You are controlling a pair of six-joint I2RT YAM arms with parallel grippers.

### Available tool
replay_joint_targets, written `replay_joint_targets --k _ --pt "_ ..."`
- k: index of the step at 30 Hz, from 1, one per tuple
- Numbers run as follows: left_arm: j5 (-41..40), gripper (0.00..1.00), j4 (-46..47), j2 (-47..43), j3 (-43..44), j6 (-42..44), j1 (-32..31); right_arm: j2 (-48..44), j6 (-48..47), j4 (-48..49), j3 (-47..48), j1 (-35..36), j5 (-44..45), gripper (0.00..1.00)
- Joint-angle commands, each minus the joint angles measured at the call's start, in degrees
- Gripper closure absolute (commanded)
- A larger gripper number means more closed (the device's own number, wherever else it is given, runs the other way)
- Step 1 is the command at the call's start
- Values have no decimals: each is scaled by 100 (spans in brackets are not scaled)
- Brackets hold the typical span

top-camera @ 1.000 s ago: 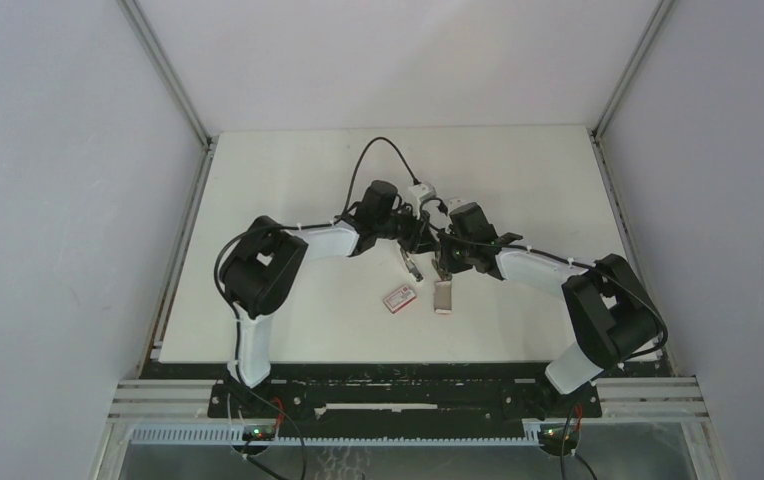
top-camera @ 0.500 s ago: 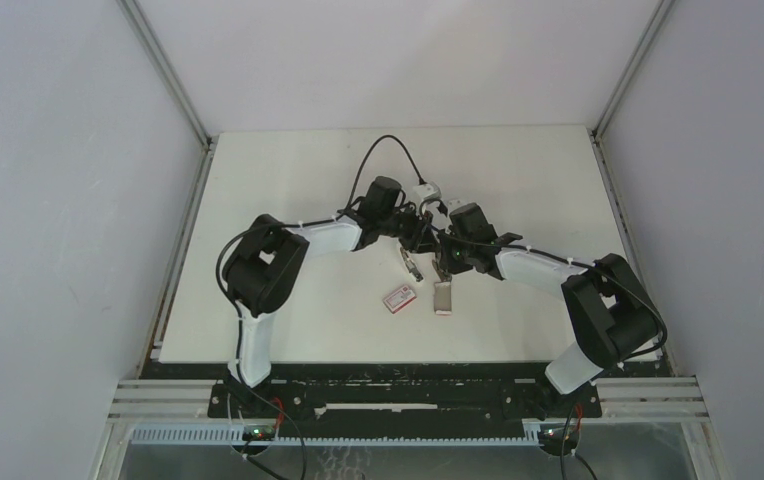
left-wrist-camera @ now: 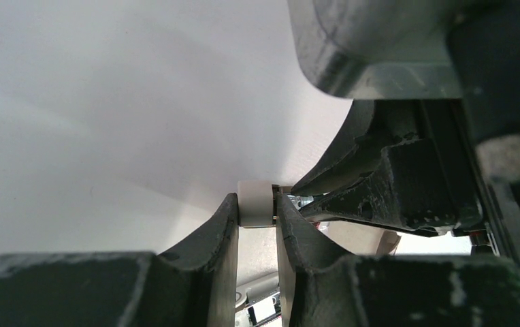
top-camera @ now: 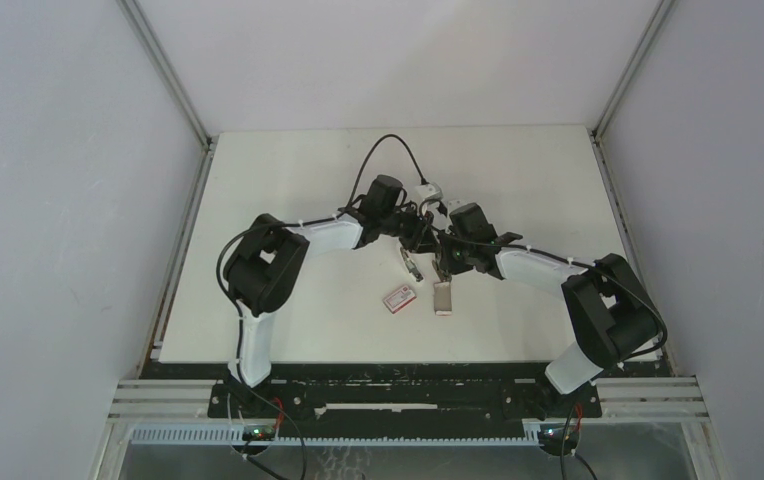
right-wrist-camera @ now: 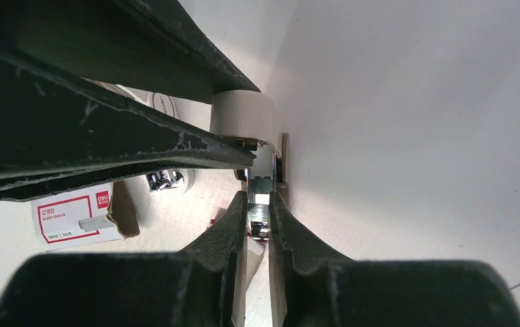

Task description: Load the staples into the stapler

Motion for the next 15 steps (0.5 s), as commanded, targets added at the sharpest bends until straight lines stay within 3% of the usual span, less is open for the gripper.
replay_joint_targets --k 1,15 --pt "187 97 -164 65 335 159 -41 -28 -86 66 216 -33 -51 93" --pt "204 98 -227 60 419 187 -41 140 -99 45 257 -44 -132 93"
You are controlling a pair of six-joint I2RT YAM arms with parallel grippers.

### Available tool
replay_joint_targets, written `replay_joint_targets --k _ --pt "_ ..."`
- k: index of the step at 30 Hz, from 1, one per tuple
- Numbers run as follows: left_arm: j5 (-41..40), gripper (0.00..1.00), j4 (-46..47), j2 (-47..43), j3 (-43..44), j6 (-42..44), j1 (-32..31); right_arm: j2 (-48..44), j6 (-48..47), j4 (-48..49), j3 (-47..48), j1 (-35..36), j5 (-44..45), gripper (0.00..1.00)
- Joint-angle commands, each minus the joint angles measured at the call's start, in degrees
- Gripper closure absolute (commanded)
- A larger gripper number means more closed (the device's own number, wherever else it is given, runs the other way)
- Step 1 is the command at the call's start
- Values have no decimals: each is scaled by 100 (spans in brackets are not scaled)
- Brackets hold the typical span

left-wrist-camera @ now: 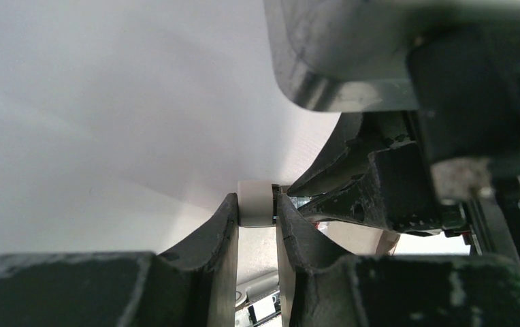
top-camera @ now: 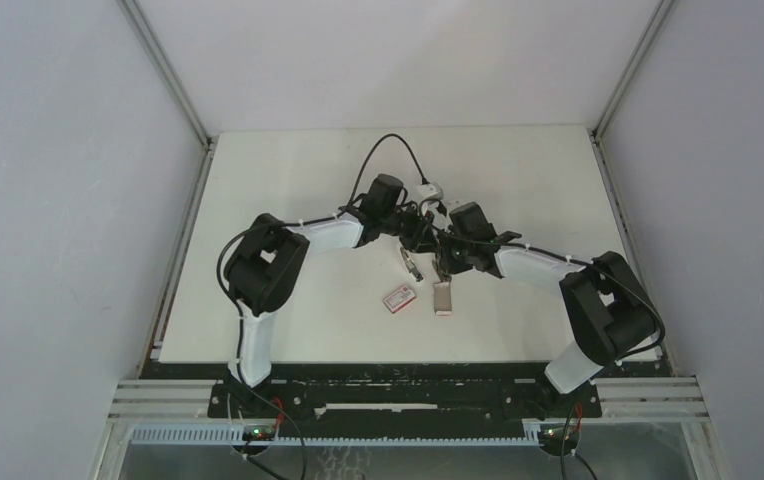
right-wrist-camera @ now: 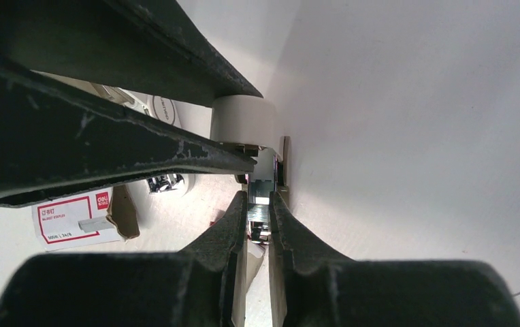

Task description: Load the staples into the stapler

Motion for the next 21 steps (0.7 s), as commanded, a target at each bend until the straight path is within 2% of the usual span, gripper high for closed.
replay_joint_targets --k 1,21 --pt "187 98 -65 31 316 133 -41 86 -68 45 231 -15 -41 93" --pt "187 100 -371 74 502 377 -41 -333 -135 -103 240 -16 -45 93"
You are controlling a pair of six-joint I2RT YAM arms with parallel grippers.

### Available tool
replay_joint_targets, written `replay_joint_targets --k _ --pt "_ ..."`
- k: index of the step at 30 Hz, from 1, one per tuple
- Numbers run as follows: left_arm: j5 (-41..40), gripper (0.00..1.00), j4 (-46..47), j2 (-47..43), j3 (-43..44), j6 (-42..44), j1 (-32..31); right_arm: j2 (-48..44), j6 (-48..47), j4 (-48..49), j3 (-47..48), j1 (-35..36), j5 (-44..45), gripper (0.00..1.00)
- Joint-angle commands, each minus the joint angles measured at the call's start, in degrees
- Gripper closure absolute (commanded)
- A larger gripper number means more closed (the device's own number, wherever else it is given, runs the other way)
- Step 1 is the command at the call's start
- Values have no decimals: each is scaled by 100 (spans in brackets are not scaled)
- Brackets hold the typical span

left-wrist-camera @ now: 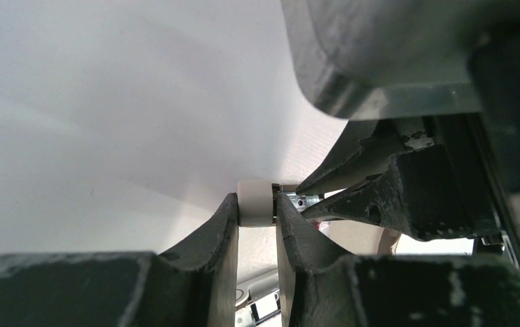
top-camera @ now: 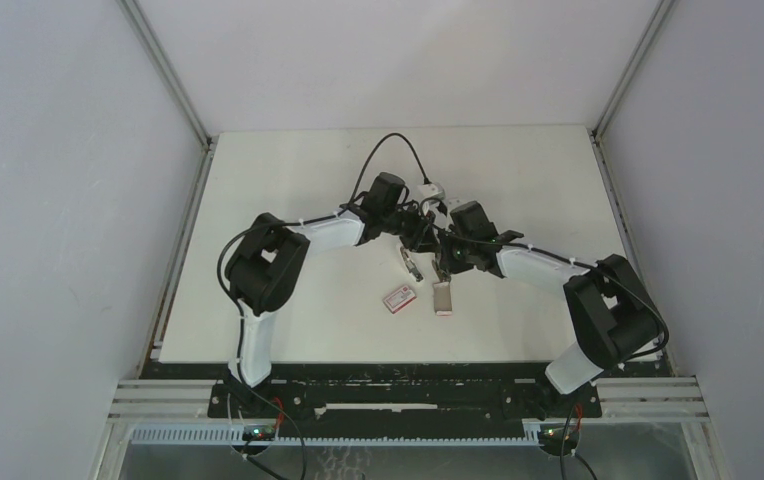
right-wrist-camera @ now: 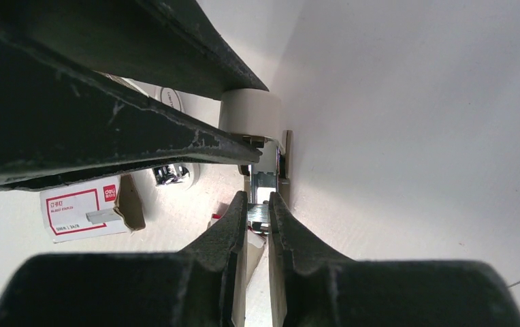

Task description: Load the staples into the stapler

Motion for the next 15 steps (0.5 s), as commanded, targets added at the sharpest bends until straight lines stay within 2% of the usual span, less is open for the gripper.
replay_joint_targets --k 1,15 --pt "176 100 -124 30 339 205 -34 -243 -122 39 183 -7 -8 93" --pt "194 100 -148 28 351 223 -34 26 -128 81 203 -13 -81 93"
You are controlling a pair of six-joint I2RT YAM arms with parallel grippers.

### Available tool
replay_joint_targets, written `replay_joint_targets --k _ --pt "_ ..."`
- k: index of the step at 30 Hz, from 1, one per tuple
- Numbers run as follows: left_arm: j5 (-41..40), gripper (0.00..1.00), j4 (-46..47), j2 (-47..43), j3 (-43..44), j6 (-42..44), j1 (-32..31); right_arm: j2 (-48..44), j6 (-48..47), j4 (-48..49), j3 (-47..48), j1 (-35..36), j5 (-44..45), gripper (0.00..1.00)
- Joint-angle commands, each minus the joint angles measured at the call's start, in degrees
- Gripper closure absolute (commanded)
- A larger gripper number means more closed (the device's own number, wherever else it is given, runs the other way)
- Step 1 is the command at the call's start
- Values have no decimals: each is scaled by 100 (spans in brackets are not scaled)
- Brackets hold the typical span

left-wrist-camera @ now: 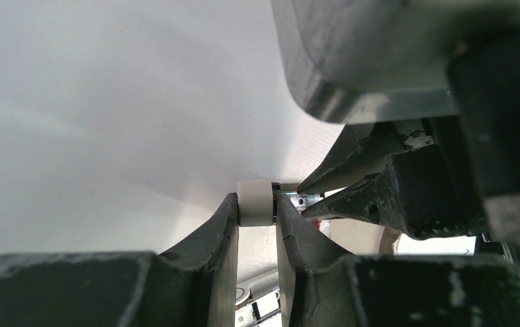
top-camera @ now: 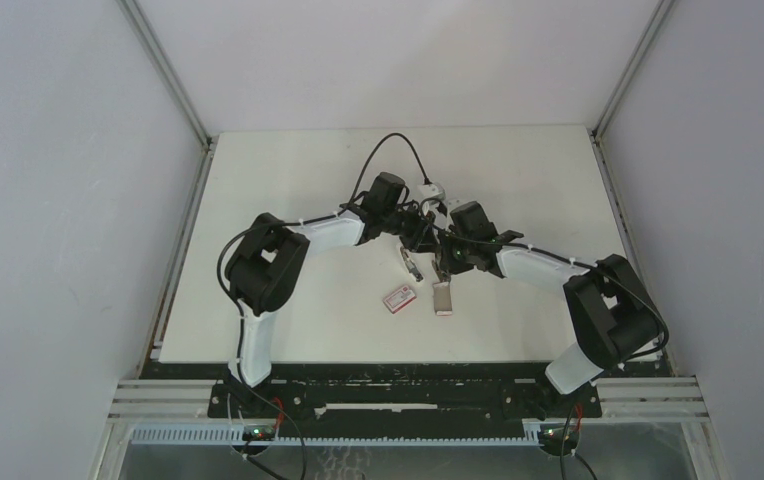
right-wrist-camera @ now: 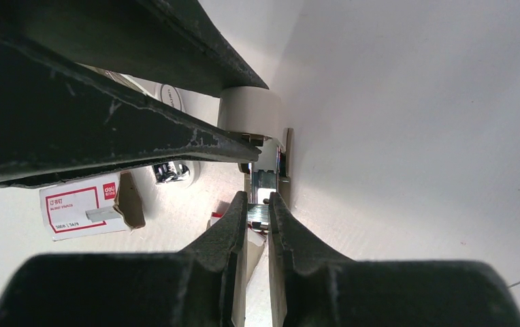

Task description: Load the staples into the stapler

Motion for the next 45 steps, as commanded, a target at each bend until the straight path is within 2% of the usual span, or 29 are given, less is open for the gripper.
replay_joint_targets --k 1,45 --pt "176 100 -80 29 333 114 -32 73 -114 115 213 -13 -69 93" --pt "132 100 -391 -69 328 616 -32 65 -168 17 253 -208 31 93"
